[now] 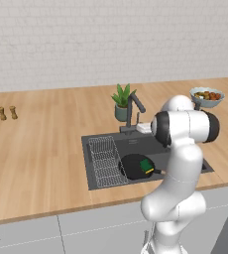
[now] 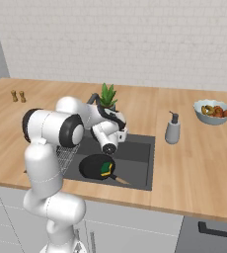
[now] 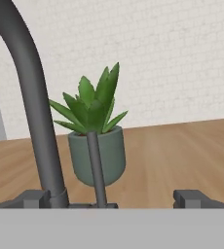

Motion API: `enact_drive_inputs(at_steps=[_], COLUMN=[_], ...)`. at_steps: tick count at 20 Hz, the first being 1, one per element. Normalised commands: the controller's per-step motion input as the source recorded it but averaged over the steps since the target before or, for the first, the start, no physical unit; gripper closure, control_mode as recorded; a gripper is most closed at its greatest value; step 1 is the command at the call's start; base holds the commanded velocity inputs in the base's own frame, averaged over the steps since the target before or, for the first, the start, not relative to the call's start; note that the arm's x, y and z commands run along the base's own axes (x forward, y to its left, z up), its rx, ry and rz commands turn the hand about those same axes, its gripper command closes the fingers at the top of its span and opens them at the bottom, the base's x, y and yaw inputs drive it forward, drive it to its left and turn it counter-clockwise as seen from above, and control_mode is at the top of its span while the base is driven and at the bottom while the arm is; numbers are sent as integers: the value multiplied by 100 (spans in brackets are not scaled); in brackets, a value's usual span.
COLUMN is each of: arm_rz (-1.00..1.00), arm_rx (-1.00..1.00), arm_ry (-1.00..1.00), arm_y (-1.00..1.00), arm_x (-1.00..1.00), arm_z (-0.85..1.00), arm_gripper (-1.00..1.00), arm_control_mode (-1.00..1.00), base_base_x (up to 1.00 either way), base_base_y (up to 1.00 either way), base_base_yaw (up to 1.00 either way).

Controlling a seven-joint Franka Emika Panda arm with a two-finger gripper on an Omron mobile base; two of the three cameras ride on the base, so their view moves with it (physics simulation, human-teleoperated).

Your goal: Pick the pan and sponge and place them into the sink. Then turn on the water.

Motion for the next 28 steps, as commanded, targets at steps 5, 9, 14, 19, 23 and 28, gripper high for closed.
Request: enact_drive_inputs(at_steps=[5,9,14,19,23,28], arm_rz=[0,0,0,0,0,0], arm_rx=[0,0,0,0,0,0], arm_ry=[0,0,0,0,0,0], arm_y=[0,0,2,2,3,0], arm_x=[17,17,15,14,8,6], arm_z=[0,0,0,0,0,0], arm_gripper=[-100,-100,-100,-100,-100,-100], arm_control_mode=[-100,-100,-100,-100,-100,-100], base_base_x=[0,0,0,0,0,0], base_base_y=[0,0,0,0,0,0], base_base_yaw=[0,0,0,0,0,0])
